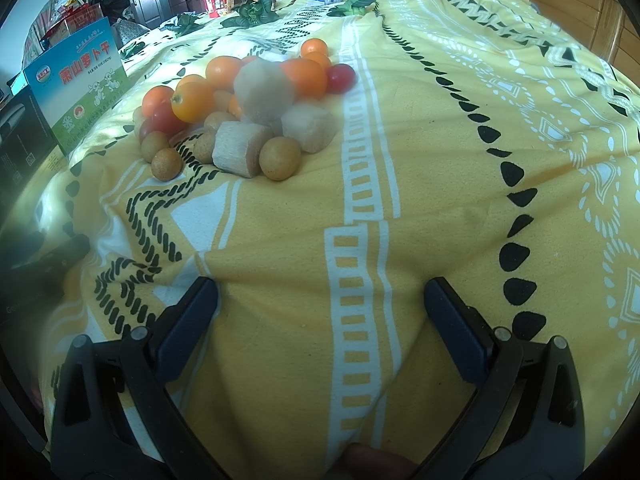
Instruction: Organize fruits
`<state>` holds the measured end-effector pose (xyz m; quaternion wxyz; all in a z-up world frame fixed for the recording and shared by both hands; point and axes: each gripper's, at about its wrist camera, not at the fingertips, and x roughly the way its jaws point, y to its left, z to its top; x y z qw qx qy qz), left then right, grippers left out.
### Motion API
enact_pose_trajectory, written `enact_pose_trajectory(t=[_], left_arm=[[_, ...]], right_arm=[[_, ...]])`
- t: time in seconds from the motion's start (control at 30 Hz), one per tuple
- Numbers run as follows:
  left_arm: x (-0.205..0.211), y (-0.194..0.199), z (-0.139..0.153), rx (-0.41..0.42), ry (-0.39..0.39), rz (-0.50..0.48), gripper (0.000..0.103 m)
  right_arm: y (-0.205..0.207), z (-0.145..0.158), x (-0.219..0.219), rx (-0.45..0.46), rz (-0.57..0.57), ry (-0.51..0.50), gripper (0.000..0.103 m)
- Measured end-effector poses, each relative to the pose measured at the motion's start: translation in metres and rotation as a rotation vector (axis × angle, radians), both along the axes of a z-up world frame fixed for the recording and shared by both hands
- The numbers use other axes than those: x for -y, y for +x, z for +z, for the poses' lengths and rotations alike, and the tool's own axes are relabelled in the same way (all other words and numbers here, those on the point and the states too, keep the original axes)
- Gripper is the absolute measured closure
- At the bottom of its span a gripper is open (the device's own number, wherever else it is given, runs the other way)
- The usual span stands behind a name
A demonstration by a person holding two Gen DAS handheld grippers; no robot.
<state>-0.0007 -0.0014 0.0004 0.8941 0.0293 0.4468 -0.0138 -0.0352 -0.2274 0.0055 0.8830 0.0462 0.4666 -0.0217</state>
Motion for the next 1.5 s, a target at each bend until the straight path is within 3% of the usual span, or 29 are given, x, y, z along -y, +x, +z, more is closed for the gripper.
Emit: enact_pose_trajectory(t=[1.5], left_arm=[[0.0017,0.0043,-0.0014,-0.002,0.001,0.000,0.000]], right_arm=[[0.0015,0.0001,-0.0005,-0.002,0.000,-0.004,0.000]])
